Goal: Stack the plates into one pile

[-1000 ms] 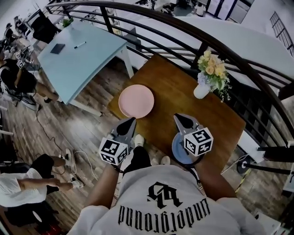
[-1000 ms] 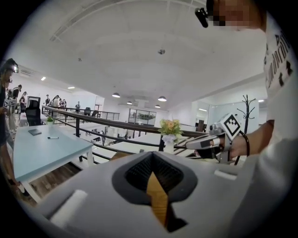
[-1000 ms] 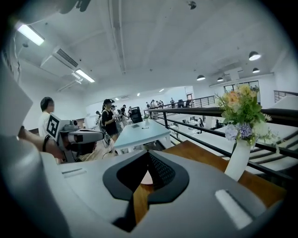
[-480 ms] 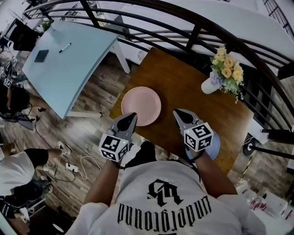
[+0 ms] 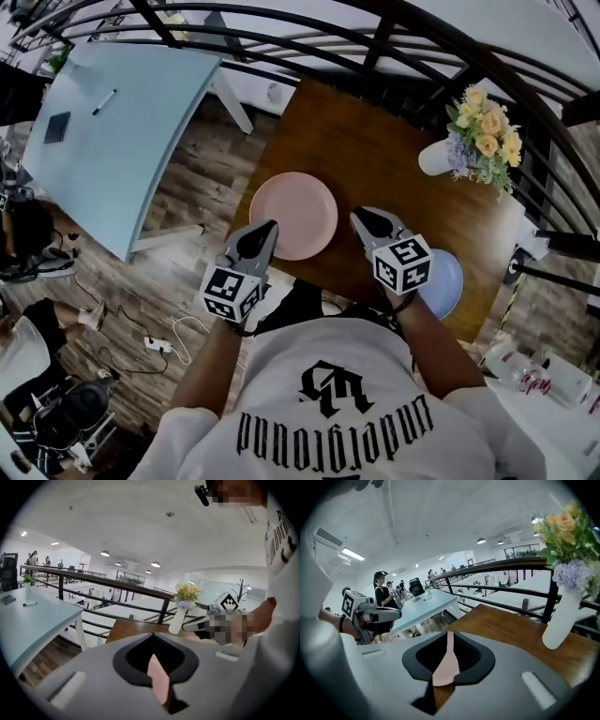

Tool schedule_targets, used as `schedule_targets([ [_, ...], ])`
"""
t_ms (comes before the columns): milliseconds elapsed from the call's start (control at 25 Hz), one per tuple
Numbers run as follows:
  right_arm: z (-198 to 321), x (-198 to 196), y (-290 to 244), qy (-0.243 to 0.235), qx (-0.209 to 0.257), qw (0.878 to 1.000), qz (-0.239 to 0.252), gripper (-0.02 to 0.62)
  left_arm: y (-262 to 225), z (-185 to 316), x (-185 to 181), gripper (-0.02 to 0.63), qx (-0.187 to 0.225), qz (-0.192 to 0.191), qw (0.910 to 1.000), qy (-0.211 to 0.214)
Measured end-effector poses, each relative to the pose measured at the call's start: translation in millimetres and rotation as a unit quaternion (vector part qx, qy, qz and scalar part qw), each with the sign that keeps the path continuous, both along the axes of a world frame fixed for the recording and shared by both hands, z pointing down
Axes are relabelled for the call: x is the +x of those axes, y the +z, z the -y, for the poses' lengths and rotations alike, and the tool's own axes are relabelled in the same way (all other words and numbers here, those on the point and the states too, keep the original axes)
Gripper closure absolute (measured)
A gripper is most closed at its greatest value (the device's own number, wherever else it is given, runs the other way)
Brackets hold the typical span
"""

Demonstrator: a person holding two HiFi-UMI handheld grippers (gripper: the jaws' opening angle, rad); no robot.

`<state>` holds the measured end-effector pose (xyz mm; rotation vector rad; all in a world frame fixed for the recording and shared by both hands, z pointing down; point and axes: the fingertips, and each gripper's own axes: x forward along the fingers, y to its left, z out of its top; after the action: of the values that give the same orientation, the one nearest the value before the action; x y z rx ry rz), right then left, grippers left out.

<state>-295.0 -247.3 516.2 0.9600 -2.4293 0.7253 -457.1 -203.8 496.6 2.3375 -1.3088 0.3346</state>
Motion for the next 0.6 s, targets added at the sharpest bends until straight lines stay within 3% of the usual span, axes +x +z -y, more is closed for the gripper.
schedule_targets([
  [600,14,-17,112,0.015,-0.114,0.992,-0.045,0.534,77,14,-21,0.560,-0.068,-0.017,0.9974,0.018],
])
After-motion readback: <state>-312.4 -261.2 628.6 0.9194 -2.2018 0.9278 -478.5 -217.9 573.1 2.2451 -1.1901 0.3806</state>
